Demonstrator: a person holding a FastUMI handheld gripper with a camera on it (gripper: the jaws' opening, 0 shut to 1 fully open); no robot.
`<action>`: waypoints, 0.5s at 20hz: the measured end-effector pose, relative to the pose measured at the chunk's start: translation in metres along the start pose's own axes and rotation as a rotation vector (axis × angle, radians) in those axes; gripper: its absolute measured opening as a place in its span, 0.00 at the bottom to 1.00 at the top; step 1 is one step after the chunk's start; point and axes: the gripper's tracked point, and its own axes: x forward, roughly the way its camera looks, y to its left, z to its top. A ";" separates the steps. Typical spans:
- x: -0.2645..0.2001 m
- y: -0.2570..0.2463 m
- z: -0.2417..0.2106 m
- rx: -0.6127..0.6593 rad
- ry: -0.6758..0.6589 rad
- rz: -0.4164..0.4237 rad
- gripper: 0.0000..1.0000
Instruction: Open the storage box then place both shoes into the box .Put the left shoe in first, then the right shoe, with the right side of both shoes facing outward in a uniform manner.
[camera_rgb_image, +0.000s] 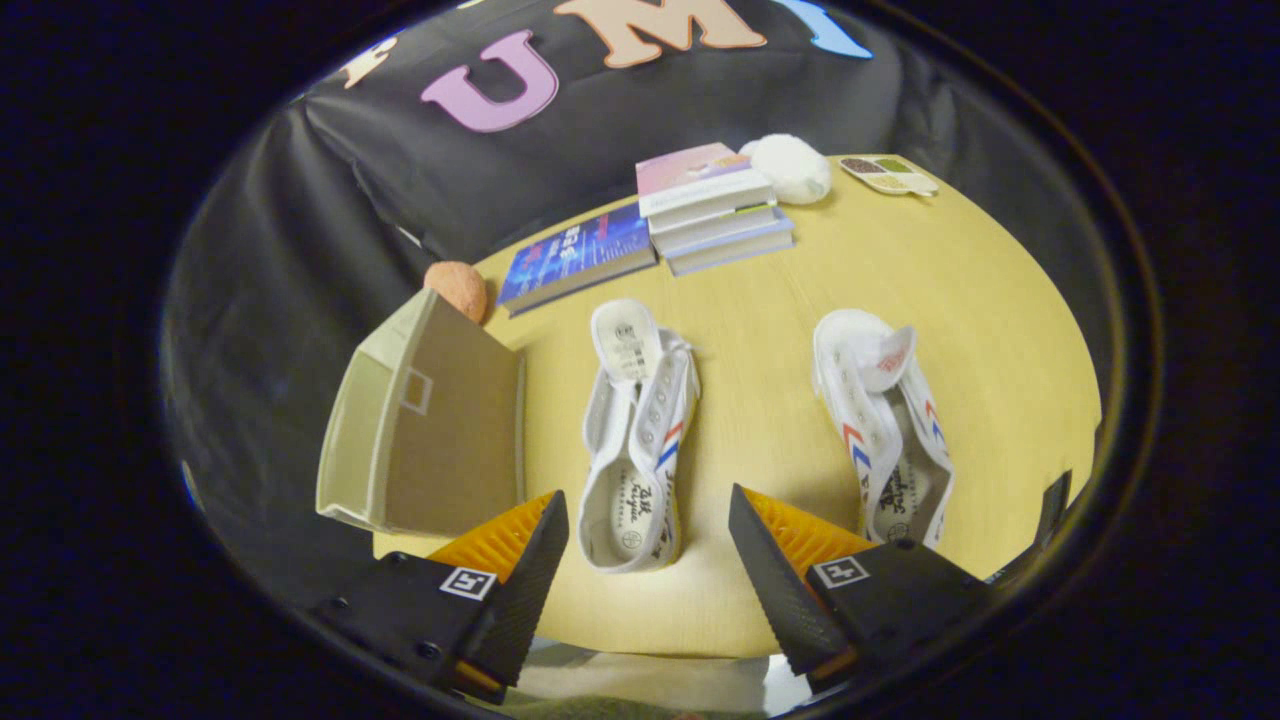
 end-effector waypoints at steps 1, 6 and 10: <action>0.007 -0.002 -0.005 -0.022 0.010 -0.019 0.98; 0.041 -0.011 -0.013 -0.097 0.045 -0.122 0.93; 0.060 -0.025 0.001 -0.113 0.025 -0.195 0.87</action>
